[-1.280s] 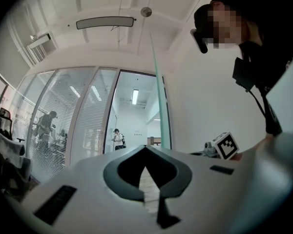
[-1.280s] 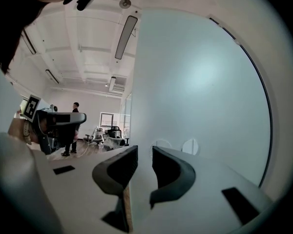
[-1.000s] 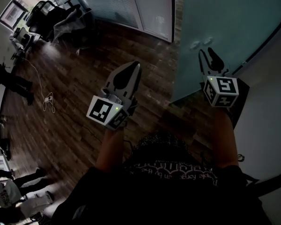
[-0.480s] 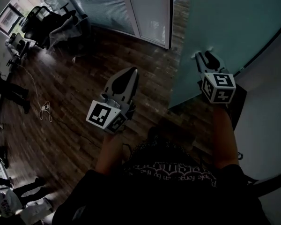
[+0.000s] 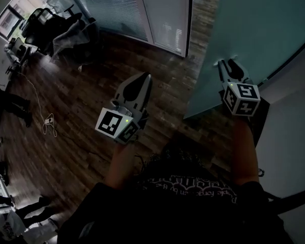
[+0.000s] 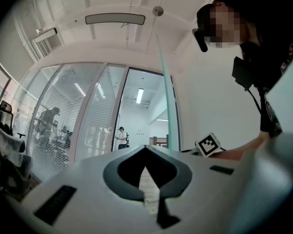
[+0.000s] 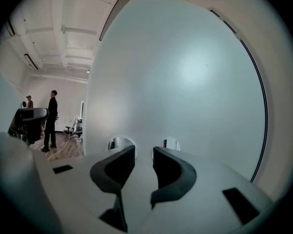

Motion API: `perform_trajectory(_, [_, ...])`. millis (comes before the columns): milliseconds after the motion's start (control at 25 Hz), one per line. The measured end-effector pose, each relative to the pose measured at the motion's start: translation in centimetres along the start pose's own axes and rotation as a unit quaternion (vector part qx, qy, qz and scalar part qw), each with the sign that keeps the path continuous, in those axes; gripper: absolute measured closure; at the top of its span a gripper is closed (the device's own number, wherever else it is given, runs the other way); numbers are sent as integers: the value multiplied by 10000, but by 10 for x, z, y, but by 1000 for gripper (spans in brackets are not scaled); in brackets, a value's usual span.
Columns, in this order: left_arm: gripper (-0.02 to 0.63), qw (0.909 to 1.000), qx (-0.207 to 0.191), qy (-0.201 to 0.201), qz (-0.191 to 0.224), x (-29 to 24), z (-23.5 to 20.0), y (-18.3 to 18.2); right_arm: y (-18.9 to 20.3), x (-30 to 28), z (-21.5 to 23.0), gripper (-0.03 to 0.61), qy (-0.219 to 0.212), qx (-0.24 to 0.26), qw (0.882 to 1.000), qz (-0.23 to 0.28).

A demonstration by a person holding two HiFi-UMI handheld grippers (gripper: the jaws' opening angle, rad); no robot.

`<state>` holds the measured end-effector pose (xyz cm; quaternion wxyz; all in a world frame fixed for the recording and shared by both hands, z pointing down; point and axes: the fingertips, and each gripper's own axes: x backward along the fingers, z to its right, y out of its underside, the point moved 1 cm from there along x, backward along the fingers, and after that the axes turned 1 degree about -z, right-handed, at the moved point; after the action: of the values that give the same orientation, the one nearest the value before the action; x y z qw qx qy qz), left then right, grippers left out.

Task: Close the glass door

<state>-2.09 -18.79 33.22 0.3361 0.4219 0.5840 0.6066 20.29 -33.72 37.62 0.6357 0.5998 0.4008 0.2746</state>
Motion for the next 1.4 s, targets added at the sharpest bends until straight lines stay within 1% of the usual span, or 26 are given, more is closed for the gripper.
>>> perform_trajectory(400, [612,10000,28,-16,52,-12,-61,-2,-7,-53,-2,460,243,-63,9997,44])
perform_trajectory(600, [612,9998,-194,65,-5,-25,-85,-2,-13,-79,-2,460,391,-51,9992,88])
perform_trajectory(840, [612,9997,-257,26,45,-49,-104,-5,-18,-110,3,460,381,-24,9992,73])
perform_trajectory(1120, [612,9999,-90,-84,26,-77,-125,3,-25,-147,7,460,364,-97,9993,-58])
perform_trajectory(1240, [612,9998,-30,-98,196,-95,-134,-1,-27,-164,11,460,320,-145,9993,-90])
perform_trajectory(1280, [612,9996,-22,-131,236,-101,-138,-2,-27,-170,12,460,310,-154,9993,-116])
perform_trajectory(1400, [612,9995,-43,-277,163,-117,-152,4,-30,-187,15,460,281,-113,9993,-198])
